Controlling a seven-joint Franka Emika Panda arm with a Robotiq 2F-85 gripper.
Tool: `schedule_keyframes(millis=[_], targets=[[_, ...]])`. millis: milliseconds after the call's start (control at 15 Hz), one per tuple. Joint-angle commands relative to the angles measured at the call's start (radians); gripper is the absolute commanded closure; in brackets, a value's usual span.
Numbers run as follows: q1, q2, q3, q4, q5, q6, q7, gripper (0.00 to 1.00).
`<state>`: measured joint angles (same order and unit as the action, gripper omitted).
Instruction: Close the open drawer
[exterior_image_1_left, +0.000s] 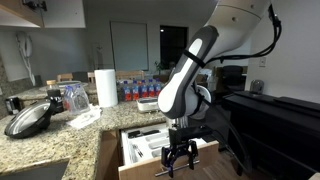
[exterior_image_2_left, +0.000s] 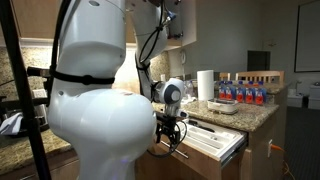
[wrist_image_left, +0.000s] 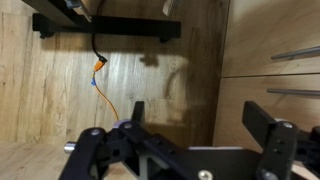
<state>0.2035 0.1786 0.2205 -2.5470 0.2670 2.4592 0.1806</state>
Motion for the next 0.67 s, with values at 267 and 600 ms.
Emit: schedule_keyframes(millis=[267, 600], targets=[[0.007, 0.067, -0.015, 0.008, -0.014, 0.166, 0.025, 0.00], [0.029, 0.116, -0.039, 0.044, -0.073, 0.180, 0.089, 0.00]])
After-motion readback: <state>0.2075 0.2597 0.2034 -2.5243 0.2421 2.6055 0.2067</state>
